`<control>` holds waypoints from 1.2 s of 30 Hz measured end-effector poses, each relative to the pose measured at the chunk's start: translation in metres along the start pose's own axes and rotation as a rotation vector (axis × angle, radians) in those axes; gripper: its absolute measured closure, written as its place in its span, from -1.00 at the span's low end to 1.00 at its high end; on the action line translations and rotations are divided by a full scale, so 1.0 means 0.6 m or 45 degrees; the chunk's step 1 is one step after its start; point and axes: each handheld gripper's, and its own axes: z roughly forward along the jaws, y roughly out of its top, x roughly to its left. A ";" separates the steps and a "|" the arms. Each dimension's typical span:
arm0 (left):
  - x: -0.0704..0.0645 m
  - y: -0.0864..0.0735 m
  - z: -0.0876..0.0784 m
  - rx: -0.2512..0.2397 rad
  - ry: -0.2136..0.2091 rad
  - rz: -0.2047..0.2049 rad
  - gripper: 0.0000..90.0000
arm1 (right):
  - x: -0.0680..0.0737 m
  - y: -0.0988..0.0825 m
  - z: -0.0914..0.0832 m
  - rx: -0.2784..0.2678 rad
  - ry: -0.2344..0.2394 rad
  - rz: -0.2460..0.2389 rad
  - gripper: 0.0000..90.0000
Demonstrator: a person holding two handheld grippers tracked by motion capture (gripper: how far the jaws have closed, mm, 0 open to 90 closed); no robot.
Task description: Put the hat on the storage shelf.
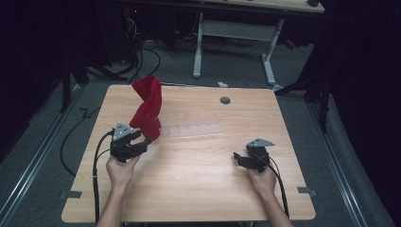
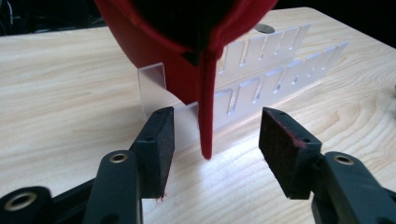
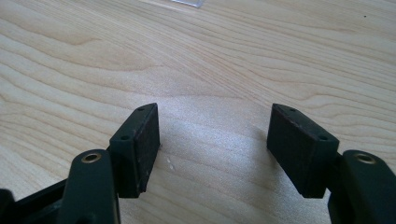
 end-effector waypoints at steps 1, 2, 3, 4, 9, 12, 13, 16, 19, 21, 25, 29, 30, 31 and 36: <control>0.001 -0.001 -0.003 0.007 0.001 0.000 0.00 | 0.000 0.000 0.000 0.000 0.000 -0.001 -0.23; 0.001 -0.002 -0.006 0.008 0.005 0.003 -0.01 | 0.000 0.000 0.000 0.000 0.000 -0.001 -0.23; 0.001 -0.003 -0.010 0.007 0.002 0.002 -0.02 | 0.000 0.000 0.000 0.000 0.000 -0.001 -0.23; 0.001 -0.005 -0.014 0.009 -0.001 -0.003 -0.02 | 0.000 0.000 0.000 0.000 0.000 -0.001 -0.23; 0.000 -0.015 -0.029 0.012 -0.007 -0.008 -0.04 | 0.000 0.000 0.000 0.000 0.000 -0.001 -0.23; -0.002 -0.019 -0.036 0.018 -0.027 -0.031 -0.04 | 0.000 0.000 0.000 0.000 0.000 -0.001 -0.23; -0.004 -0.021 -0.038 0.016 -0.031 -0.040 -0.04 | 0.000 0.000 0.000 0.000 0.000 -0.001 -0.23; -0.011 -0.029 -0.042 0.013 -0.044 -0.041 -0.05 | 0.000 0.000 0.000 0.000 0.000 -0.001 -0.23; -0.017 -0.038 -0.043 0.024 -0.055 -0.041 -0.05 | 0.000 0.000 0.000 0.000 0.000 -0.001 -0.23; -0.020 -0.044 -0.043 0.037 -0.060 -0.039 -0.05 | 0.000 0.000 0.000 0.000 0.000 -0.001 -0.23; -0.024 -0.057 -0.042 0.062 -0.066 -0.036 -0.06 | 0.000 0.000 0.000 0.000 0.000 -0.001 -0.23; -0.028 -0.066 -0.041 0.088 -0.073 -0.036 -0.07 | 0.000 0.000 0.000 0.000 0.000 -0.001 -0.23; -0.030 -0.068 -0.041 0.094 -0.078 -0.035 -0.07 | 0.000 0.000 0.000 0.000 0.000 -0.001 -0.23; -0.031 -0.071 -0.041 0.098 -0.080 -0.030 -0.07 | 0.000 0.000 0.000 0.000 -0.001 -0.001 -0.23; -0.037 -0.083 -0.038 0.128 -0.092 -0.024 -0.08 | 0.000 0.000 0.000 0.000 -0.001 0.000 -0.23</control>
